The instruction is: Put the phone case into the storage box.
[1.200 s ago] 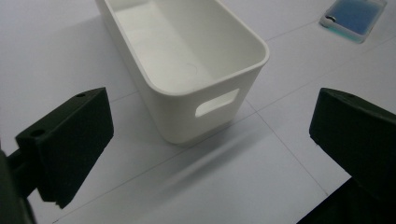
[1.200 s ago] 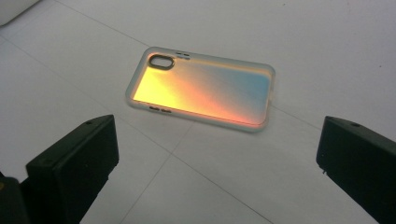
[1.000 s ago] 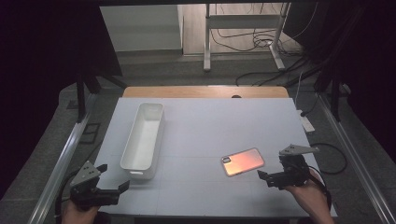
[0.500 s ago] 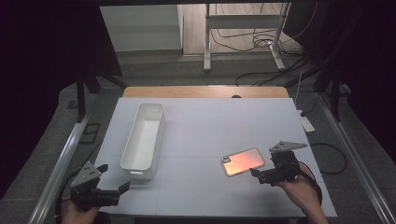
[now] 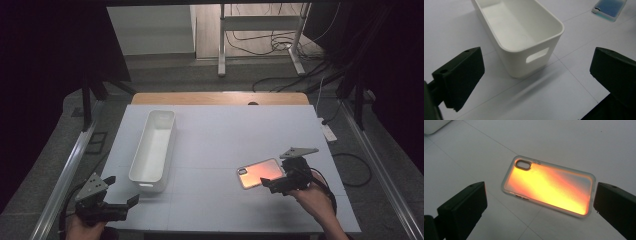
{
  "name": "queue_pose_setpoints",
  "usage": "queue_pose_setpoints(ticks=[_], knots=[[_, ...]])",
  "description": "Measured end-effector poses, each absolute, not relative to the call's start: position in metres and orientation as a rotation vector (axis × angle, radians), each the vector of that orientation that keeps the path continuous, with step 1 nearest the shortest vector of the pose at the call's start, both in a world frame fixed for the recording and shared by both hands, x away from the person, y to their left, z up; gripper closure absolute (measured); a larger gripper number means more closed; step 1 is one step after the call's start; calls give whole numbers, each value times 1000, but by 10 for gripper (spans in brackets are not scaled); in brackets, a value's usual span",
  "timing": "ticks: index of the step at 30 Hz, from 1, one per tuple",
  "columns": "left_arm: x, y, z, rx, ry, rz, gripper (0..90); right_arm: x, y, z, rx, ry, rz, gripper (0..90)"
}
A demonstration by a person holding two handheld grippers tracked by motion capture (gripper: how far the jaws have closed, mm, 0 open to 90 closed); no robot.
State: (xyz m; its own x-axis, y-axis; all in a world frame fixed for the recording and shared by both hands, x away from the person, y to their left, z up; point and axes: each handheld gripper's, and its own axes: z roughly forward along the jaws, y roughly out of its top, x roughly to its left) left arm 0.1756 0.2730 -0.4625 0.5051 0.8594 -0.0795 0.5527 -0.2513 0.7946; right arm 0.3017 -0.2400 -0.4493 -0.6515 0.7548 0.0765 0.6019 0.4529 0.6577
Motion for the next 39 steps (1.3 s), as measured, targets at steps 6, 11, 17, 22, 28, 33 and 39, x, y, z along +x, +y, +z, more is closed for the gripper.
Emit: queue_pose_setpoints(ticks=[6,11,17,22,28,33,39], knots=[[175,273,-462,1942,1159,482,6,306,-233,-450,1168,2489,984,0],[175,272,-462,1945,1156,482,6,311,-227,-451,1163,2503,989,0],[175,272,-462,1948,1153,484,6,317,-218,-452,1150,2516,996,0],[175,272,-462,1951,1150,483,6,322,-210,-454,1142,2539,972,0],[175,272,-462,1953,1148,483,6,328,-203,-456,1139,2552,927,0],[175,271,-462,1954,1148,484,6,333,-195,-458,1106,2557,895,0],[175,271,-462,1956,1146,485,6,338,-189,-460,1125,2567,872,0]])
